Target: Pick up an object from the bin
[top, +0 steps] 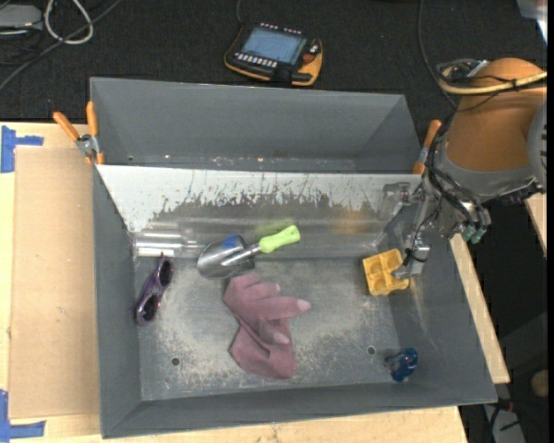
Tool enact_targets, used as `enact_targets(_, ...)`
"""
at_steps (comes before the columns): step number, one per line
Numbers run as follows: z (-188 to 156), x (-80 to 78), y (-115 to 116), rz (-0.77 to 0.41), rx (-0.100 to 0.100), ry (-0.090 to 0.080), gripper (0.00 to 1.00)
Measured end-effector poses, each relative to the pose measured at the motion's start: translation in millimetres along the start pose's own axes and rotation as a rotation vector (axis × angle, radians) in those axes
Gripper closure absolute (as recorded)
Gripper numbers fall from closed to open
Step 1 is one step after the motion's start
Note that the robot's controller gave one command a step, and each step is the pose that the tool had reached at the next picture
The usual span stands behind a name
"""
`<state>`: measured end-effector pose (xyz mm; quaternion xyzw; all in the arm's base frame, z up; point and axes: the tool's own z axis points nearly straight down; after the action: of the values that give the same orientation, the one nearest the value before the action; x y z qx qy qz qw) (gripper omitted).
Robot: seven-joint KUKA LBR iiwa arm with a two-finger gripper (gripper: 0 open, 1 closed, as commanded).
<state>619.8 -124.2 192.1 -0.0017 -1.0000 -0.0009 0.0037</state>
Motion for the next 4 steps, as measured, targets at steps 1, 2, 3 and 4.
enact_targets(1, -5, -1.3, 1, -0.004, 0.001, -0.007, 0.0)
enact_targets(2, 62, -0.4, -34, -0.136, -0.001, 0.0, 0.0)
enact_targets(3, 61, 7.7, -33, -0.151, 0.001, -0.012, 0.0)
enact_targets(4, 66, 0.2, -34, -0.124, -0.001, -0.006, 0.0)
